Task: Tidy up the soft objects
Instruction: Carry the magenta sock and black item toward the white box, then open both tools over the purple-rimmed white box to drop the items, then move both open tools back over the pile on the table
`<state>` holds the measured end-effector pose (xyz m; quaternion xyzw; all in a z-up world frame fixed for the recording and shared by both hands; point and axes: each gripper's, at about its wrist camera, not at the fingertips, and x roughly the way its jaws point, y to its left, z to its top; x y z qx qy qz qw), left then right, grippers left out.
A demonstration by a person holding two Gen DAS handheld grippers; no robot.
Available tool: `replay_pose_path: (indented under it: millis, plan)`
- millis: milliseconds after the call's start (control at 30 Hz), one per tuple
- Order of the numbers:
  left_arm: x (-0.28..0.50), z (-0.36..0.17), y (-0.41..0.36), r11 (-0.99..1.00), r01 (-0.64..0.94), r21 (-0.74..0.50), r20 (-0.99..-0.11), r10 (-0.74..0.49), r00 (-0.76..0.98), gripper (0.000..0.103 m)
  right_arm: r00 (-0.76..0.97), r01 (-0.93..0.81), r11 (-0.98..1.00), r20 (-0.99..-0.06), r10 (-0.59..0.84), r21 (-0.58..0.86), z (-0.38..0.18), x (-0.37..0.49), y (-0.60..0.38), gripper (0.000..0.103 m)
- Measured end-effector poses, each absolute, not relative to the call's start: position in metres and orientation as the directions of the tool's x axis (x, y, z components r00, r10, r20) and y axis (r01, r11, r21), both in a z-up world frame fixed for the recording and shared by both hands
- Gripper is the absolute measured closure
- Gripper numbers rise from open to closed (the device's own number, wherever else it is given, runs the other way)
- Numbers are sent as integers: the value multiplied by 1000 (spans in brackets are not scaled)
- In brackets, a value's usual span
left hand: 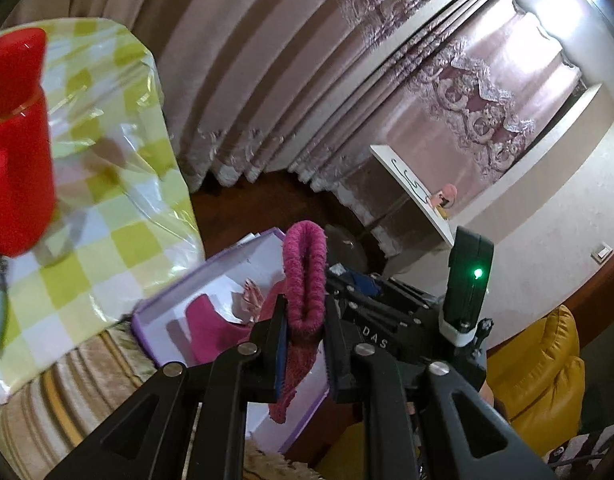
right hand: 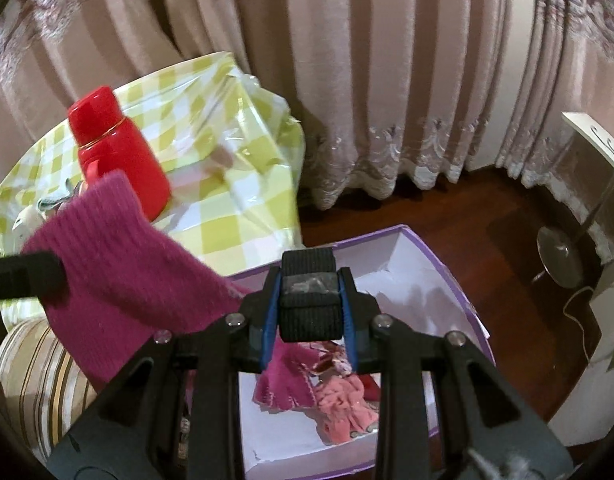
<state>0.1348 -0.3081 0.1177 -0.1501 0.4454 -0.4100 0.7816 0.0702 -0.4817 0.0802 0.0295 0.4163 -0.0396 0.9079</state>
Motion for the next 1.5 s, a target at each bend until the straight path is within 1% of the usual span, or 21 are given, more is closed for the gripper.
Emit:
replay_pose_path:
  millis: [33, 67, 100, 133, 167, 200, 467, 667, 867, 1267, 1500]
  plan:
    - [135, 116, -314, 615, 507, -604, -574, -777, 258, 78, 646, 111, 994, -761, -53, 24, 80, 70, -486, 71]
    - [136, 113, -318, 612, 506, -608, -579, -778, 245, 70, 646, 118, 993, -762, -56, 27, 80, 69, -488, 69]
    - [136, 110, -323, 610, 503, -612, -585, -778, 231, 65, 644, 125, 992, -763, -59, 28, 80, 68, -491, 62]
    - [137, 108, -326, 606, 499, -619, -586, -780, 220, 55, 644, 130, 991, -763, -63, 28, 80, 68, -493, 48]
    - [138, 106, -328, 605, 495, -624, -587, -781, 213, 49, 645, 139, 990, -761, -70, 27, 80, 67, -495, 40]
    - [138, 104, -330, 605, 491, -627, -591, -780, 207, 49, 649, 145, 989, -757, -74, 28, 80, 66, -496, 31]
    - [140, 96, -321, 618, 474, -627, -604, -770, 204, 48, 660, 107, 994, -750, -48, 31, 82, 66, -487, 31]
    - [139, 91, -296, 669, 458, -586, -636, -729, 253, 48, 665, 41, 999, -747, -5, 29, 82, 68, -467, 31]
    - [141, 78, -258, 722, 398, -566, -662, -686, 302, 48, 657, -19, 999, -753, 49, 49, 79, 71, -447, 31]
    - [141, 56, -174, 830, 281, -482, -725, -558, 403, 48, 616, -128, 991, -780, 111, 40, 68, 83, -398, 31]
    - [148, 46, -108, 880, 165, -446, -755, -469, 459, 48, 588, -198, 980, -796, 146, 33, 61, 93, -366, 31]
